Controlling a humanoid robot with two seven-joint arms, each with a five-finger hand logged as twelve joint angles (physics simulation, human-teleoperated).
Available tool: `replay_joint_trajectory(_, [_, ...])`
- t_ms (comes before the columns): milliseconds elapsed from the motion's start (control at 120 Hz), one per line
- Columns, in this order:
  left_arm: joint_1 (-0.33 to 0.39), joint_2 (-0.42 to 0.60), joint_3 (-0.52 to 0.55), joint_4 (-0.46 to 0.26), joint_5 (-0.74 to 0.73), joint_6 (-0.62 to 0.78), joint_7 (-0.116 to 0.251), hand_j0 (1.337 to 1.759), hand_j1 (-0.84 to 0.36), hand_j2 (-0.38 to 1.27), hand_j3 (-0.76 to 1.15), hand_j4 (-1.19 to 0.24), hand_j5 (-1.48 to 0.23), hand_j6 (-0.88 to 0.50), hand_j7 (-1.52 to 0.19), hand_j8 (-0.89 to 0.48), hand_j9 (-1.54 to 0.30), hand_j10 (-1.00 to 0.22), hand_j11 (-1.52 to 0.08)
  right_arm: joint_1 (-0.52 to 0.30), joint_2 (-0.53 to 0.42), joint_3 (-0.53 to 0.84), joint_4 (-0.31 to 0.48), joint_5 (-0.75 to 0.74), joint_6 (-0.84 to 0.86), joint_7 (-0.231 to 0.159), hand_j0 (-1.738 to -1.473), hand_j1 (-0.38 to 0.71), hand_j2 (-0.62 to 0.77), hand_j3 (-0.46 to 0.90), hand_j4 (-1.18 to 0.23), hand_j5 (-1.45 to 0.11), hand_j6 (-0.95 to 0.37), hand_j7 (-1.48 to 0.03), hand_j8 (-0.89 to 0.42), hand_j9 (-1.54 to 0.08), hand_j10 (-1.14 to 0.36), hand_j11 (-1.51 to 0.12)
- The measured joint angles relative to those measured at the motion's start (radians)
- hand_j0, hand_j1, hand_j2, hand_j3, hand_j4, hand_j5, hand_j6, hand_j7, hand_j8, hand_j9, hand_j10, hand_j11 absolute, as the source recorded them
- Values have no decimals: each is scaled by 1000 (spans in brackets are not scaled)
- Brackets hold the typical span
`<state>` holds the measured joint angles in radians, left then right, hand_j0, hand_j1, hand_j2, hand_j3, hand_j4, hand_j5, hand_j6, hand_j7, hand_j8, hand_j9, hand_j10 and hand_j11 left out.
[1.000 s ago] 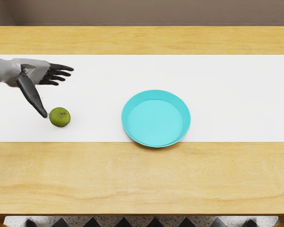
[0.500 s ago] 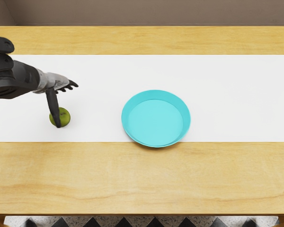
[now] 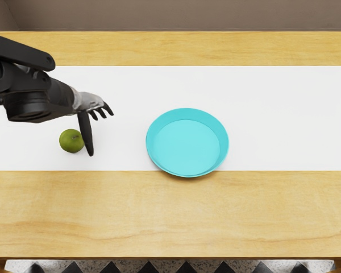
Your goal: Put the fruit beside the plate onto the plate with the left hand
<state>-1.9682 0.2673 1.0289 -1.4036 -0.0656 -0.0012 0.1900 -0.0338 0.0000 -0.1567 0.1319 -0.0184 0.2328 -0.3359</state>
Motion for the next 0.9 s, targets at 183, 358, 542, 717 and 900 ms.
replay_joint_trajectory(183, [-21,-11,15,-19,-4,-73,3,1658,242,18,0,-89,-116,-90,-116,-89,-116,-89,-116,0,0,0,0,0,0,0,-1658,-349,0,0,0,0,0,0,0,0,0,0])
replay_joint_trajectory(358, [-14,-11,24,-17,2,32,4,1658,218,22,0,-109,-142,-110,-142,-109,-142,-109,-142,0,0,0,0,0,0,0,-1658,-349,0,0,0,0,0,0,0,0,0,0])
replay_joint_trajectory(542, [23,-64,30,-17,11,156,5,1658,150,33,0,-166,-216,-166,-216,-166,-216,-166,-216,0,0,0,0,0,0,0,-1658,-349,0,0,0,0,0,0,0,0,0,0])
replay_joint_trajectory(717, [65,-82,36,-17,13,226,6,1658,99,42,0,-209,-271,-209,-271,-209,-271,-209,-271,0,0,0,0,0,0,0,-1658,-349,0,0,0,0,0,0,0,0,0,0])
replay_joint_trajectory(900, [77,-79,48,-14,40,294,30,1658,68,47,0,-235,-305,-235,-304,-235,-304,-234,-304,0,0,0,0,0,0,0,-1658,-349,0,0,0,0,0,0,0,0,0,0])
